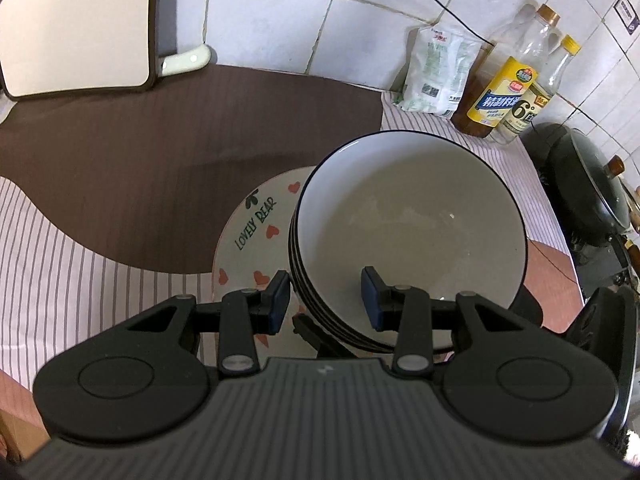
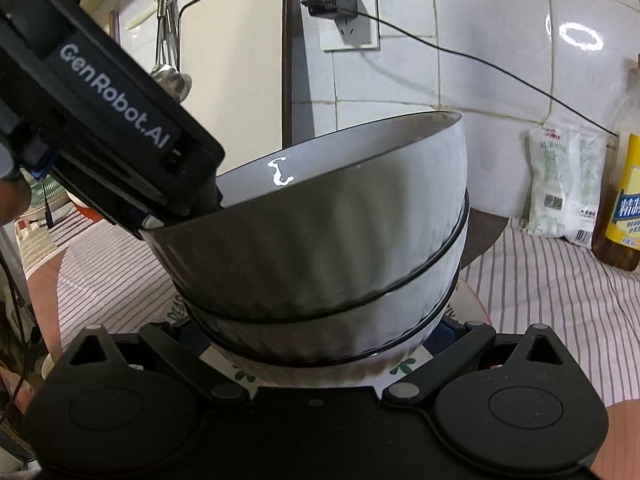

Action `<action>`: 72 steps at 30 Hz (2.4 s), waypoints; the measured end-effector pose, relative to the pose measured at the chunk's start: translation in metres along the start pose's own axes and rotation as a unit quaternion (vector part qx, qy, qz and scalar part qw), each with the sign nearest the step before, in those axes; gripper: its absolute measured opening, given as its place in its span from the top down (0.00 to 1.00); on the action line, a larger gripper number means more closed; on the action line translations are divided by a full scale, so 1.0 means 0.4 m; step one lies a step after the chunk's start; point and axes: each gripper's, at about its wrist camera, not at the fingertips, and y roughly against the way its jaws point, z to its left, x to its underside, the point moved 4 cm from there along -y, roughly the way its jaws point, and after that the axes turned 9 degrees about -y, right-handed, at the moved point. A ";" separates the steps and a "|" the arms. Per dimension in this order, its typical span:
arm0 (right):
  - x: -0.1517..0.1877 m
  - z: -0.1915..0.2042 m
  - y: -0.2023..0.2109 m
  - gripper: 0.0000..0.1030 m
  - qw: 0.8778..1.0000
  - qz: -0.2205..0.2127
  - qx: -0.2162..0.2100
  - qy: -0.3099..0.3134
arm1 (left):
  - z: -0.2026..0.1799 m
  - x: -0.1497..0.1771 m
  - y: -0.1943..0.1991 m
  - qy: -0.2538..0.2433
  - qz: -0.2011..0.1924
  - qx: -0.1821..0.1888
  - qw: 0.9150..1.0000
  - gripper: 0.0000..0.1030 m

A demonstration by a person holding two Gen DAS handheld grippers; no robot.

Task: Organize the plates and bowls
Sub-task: 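Lift the bowl stack with both tools and lower it onto the plate stack, then open both tools and withdraw them from the bowl stack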

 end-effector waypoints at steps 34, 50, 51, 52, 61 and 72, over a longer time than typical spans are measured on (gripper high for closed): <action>0.019 -0.004 0.080 0.00 0.997 0.055 0.051 0.013 | -0.031 0.020 0.052 0.007 -0.012 -0.027 1.000 0.50; -0.045 -0.024 0.310 0.00 0.995 0.002 0.089 -0.039 | -0.114 0.068 0.259 -0.006 -0.073 -0.056 0.996 0.45; -0.052 -0.030 0.323 0.00 0.995 -0.001 0.092 -0.044 | -0.120 0.074 0.273 -0.009 -0.076 -0.056 0.995 0.44; -0.058 -0.030 0.339 0.00 0.994 -0.006 0.095 -0.047 | -0.125 0.078 0.285 -0.011 -0.078 -0.057 0.995 0.44; -0.106 -0.008 0.433 0.00 0.985 -0.006 0.169 -0.035 | -0.161 0.119 0.359 -0.016 -0.095 -0.064 0.993 0.40; -0.128 -0.012 0.513 0.00 0.968 0.049 0.230 -0.085 | -0.176 0.164 0.412 -0.016 -0.115 -0.085 0.990 0.23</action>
